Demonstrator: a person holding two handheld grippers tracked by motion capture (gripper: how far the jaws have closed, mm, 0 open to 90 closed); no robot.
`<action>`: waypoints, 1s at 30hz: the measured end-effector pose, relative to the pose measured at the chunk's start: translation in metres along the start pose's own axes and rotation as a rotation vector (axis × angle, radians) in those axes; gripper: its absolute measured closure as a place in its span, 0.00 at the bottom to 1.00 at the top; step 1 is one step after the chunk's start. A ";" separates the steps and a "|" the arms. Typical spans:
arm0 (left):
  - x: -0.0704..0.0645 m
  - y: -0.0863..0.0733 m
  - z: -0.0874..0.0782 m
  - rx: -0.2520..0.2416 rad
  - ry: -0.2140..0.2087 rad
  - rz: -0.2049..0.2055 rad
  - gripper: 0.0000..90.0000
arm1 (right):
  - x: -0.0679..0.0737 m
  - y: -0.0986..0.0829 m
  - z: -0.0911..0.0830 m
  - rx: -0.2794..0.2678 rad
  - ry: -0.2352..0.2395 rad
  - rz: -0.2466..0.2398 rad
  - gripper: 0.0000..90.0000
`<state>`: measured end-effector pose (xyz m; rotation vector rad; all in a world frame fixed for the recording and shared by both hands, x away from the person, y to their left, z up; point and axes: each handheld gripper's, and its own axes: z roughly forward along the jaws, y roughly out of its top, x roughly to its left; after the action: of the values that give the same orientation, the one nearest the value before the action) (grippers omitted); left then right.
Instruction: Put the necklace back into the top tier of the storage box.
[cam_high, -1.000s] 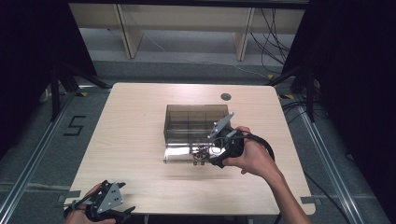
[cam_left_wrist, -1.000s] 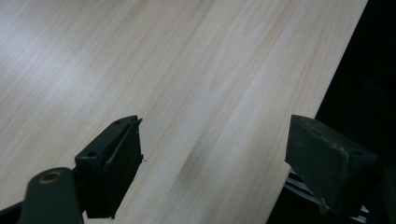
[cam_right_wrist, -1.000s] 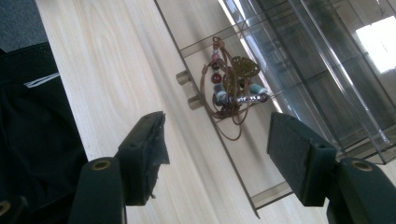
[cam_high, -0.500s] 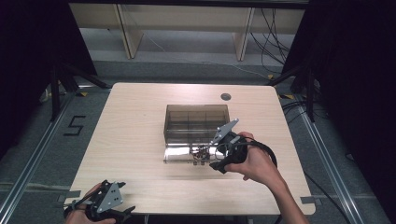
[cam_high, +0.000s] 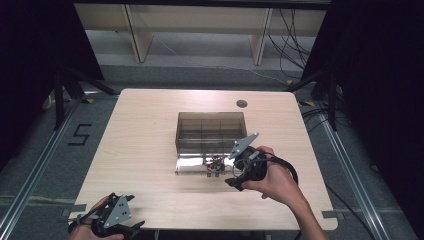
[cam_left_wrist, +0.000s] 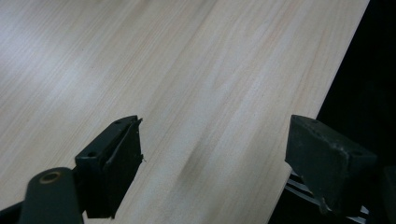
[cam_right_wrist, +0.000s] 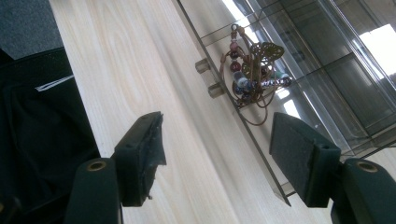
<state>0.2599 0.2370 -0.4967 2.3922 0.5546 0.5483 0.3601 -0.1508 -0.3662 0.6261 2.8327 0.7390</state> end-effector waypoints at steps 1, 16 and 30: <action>0.000 0.000 0.000 0.000 0.000 0.001 0.20 | 0.000 0.000 0.000 0.000 0.000 0.000 0.40; 0.000 0.000 0.000 0.001 -0.001 0.001 0.20 | 0.009 -0.010 0.000 -0.024 0.005 0.009 0.38; 0.000 0.000 0.000 0.003 0.007 0.004 0.20 | 0.017 -0.027 0.004 -0.075 0.001 0.048 0.38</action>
<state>0.2604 0.2370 -0.4970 2.3958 0.5537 0.5582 0.3366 -0.1630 -0.3835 0.6842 2.7849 0.8498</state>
